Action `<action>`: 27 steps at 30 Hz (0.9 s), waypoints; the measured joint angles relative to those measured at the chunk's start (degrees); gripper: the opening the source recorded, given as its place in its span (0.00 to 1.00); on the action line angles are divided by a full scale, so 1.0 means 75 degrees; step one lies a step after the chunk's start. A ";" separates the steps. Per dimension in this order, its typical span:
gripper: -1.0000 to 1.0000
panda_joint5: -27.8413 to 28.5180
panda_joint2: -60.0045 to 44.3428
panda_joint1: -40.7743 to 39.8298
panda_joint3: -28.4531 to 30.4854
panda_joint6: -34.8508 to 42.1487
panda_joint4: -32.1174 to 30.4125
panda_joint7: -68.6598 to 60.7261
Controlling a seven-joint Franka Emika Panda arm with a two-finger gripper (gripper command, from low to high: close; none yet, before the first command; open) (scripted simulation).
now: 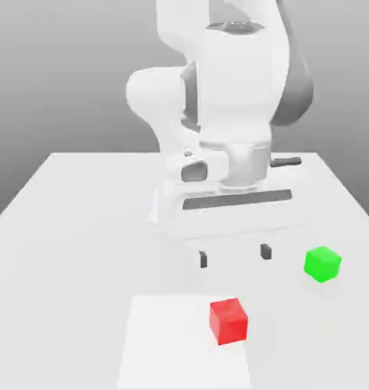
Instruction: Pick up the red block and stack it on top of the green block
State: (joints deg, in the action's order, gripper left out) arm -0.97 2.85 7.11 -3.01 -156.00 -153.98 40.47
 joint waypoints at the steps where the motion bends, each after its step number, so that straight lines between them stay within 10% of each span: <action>1: 0.50 0.0067 -0.0277 0.0033 -0.0015 -0.0156 -0.0143 0.0017; 8: 0.50 0.0413 -0.2214 0.0200 0.0170 -0.1693 -0.0127 0.0225; 9: 0.00 0.0433 -0.2385 0.0219 0.0194 -0.1838 -0.0102 0.0240; 27: 0.00 -0.0358 -0.0289 0.1102 -0.0506 -0.0194 -0.0512 -0.1375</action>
State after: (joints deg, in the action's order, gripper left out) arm -3.65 0.69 15.37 -6.81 -157.45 -157.82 30.15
